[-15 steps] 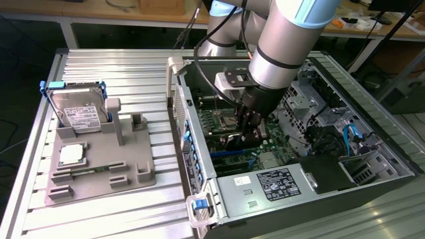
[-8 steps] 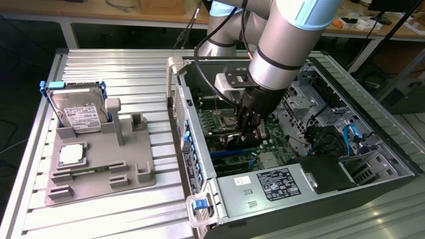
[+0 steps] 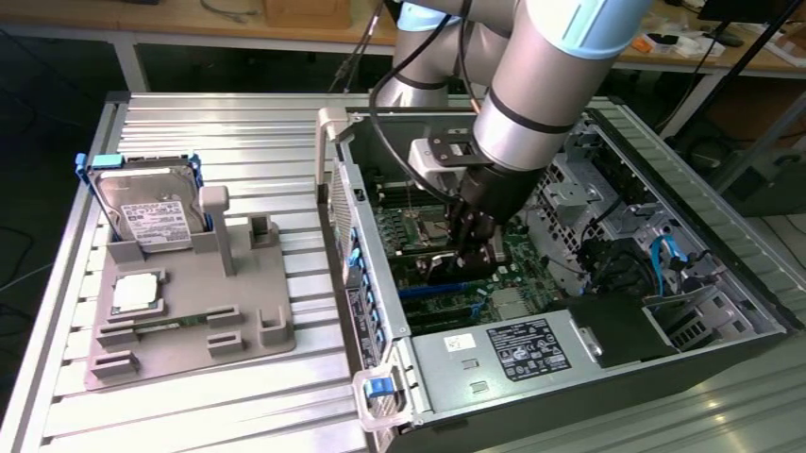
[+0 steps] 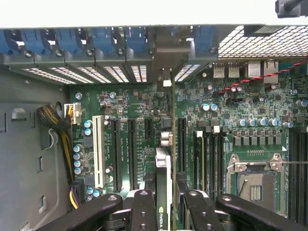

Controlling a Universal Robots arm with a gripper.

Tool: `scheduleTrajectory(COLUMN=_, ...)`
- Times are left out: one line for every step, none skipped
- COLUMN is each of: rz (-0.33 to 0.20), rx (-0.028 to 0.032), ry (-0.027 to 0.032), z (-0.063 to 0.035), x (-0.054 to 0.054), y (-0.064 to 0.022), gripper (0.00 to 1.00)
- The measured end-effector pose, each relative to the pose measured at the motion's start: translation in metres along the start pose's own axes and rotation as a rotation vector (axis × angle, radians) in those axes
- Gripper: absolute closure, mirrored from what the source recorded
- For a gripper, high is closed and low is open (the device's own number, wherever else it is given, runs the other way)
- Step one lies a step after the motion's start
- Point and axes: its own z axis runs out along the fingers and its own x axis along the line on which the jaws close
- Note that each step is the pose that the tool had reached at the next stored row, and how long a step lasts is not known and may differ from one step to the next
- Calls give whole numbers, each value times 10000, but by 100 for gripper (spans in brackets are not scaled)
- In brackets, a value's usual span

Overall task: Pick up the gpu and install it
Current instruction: 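Insert the gpu into the slot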

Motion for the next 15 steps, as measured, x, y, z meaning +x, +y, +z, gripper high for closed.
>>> scheduleTrajectory(rz=0, rx=-15, ry=2, z=0, x=0, y=-2, gripper=73)
scheduleTrajectory(rz=1, rx=-22, ry=3, z=0, x=0, y=-2, gripper=73)
scheduleTrajectory(rz=2, rx=-24, ry=1, z=4, x=0, y=-2, gripper=73)
scheduleTrajectory(rz=1, rx=-24, ry=-3, z=11, x=0, y=-3, gripper=73)
scheduleTrajectory(rz=0, rx=-24, ry=-7, z=23, x=0, y=-3, gripper=73)
scheduleTrajectory(rz=0, rx=-27, ry=-12, z=34, x=0, y=-4, gripper=73)
scheduleTrajectory(rz=0, rx=-31, ry=-17, z=46, x=1, y=-4, gripper=73)
scheduleTrajectory(rz=0, rx=-36, ry=-25, z=53, x=1, y=-5, gripper=73)
scheduleTrajectory(rz=-1, rx=-42, ry=-35, z=59, x=1, y=-5, gripper=73)
scheduleTrajectory(rz=-1, rx=-45, ry=-44, z=64, x=1, y=-5, gripper=73)
scheduleTrajectory(rz=-1, rx=-50, ry=-51, z=68, x=1, y=-5, gripper=73)
scheduleTrajectory(rz=-2, rx=-63, ry=-54, z=71, x=1, y=-6, gripper=73)
scheduleTrajectory(rz=-2, rx=-90, ry=-54, z=73, x=1, y=-7, gripper=73)
scheduleTrajectory(rz=-2, rx=-124, ry=-55, z=75, x=1, y=-10, gripper=73)
scheduleTrajectory(rz=0, rx=-158, ry=-58, z=76, x=1, y=-12, gripper=73)
